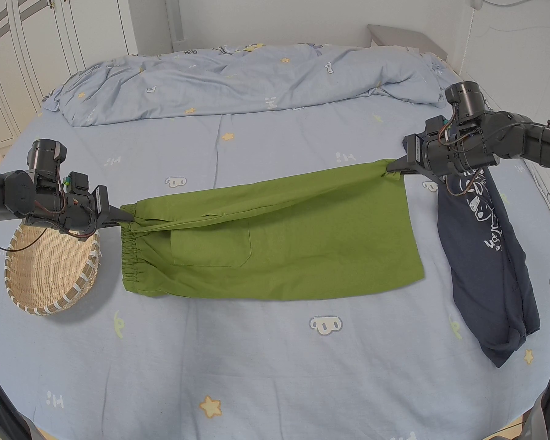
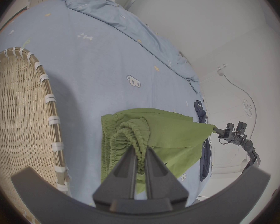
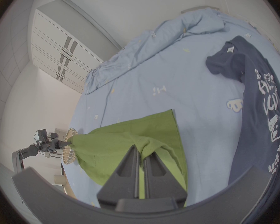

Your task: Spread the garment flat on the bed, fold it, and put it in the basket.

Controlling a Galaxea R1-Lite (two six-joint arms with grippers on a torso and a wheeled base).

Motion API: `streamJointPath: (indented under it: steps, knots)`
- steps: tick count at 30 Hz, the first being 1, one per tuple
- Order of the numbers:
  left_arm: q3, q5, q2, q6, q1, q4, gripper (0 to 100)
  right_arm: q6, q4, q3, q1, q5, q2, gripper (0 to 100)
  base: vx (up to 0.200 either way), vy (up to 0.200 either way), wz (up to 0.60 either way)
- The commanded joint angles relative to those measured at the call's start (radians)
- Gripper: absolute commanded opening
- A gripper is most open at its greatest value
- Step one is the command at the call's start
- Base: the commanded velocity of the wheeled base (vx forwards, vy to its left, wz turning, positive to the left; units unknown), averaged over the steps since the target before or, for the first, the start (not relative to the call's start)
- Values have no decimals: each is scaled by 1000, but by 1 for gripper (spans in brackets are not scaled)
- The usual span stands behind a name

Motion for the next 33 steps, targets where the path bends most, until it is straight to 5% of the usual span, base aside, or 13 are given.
streamJointPath:
  steps: [1, 21, 22, 27, 28, 33]
  knots:
    - [-9, 2, 23, 0, 7, -9, 0, -2, 3, -11, -4, 0, 70, 0, 0, 0, 0]
    - [-12, 3, 61, 0, 1, -35, 0, 4, -8, -11, 8, -1, 133, 0, 0, 0, 0]
    - [-14, 3, 64, 0, -1, -37, 0, 6, -9, -11, 10, -1, 133, 100, 0, 0, 0]
    - [-15, 3, 65, -2, -7, -41, 0, 11, -14, -11, 20, -1, 130, 100, 0, 0, 0]
    - [-15, 3, 65, -2, -7, -41, 100, 11, -14, -11, 20, -1, 130, 100, 0, 0, 0]
    - [-18, 2, 69, -6, -27, -60, 100, 9, -12, -11, 22, -1, 125, 100, 0, 0, 0]
